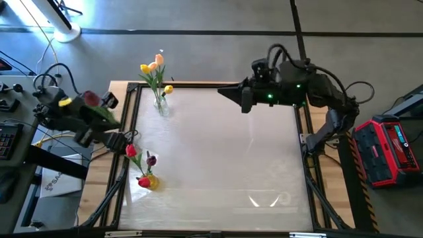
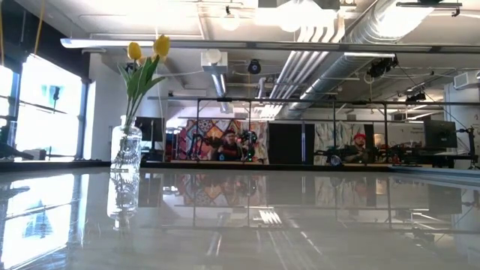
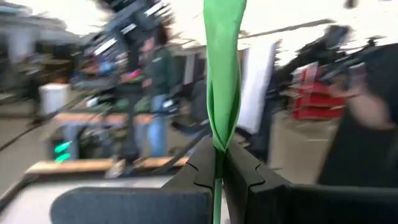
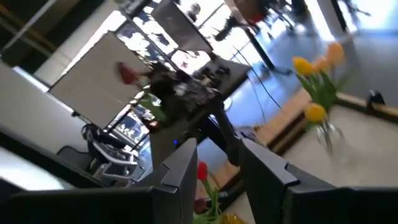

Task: Sort flowers into vase by color
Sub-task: Put the dark red tulip into the orange vase

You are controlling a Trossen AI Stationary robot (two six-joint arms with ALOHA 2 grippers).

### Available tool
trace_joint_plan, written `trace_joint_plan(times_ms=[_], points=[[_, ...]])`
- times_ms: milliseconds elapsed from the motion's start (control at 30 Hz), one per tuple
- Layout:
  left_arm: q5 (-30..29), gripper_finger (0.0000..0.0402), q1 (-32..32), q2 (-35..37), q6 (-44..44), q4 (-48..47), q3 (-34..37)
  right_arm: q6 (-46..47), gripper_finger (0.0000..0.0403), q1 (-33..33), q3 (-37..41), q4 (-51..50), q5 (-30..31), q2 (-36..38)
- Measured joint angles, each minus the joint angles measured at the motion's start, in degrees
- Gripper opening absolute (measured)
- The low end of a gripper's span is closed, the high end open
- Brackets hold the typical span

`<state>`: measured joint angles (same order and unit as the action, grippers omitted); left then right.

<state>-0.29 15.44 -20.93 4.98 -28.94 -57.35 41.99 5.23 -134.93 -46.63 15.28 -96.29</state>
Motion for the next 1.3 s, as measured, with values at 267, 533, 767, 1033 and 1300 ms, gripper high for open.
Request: trace_joint_plan(times_ms=[267,533,767,1033,1300], points=[[9.0,0.0000,0.0,0.0,0.4,3.6,-5.7,8.8,0.0108,-0.1,0.0,-6.0,1.1,-1.3],[21.7,0.0000,0.0,-1.1,1.9,0.3,-5.5,11.6,0.0108,1.4,0.0,-6.0,0.8,-3.3],[22.2,0.0000,0.0,-1.9,2.7,3.0,4.2,13.6,0.0108,2.7,0.0,-5.7,0.8,-4.3],[23.5,0.0000,0.0,5.0,6.3,13.9,16.8,13.6,0.0108,7.2,0.0,-6.1,3.5,-4.4],[24.4,0.0000,0.0,12.5,6.7,16.1,25.3,13.7,0.0108,9.8,0.0,-7.4,7.3,-4.4]])
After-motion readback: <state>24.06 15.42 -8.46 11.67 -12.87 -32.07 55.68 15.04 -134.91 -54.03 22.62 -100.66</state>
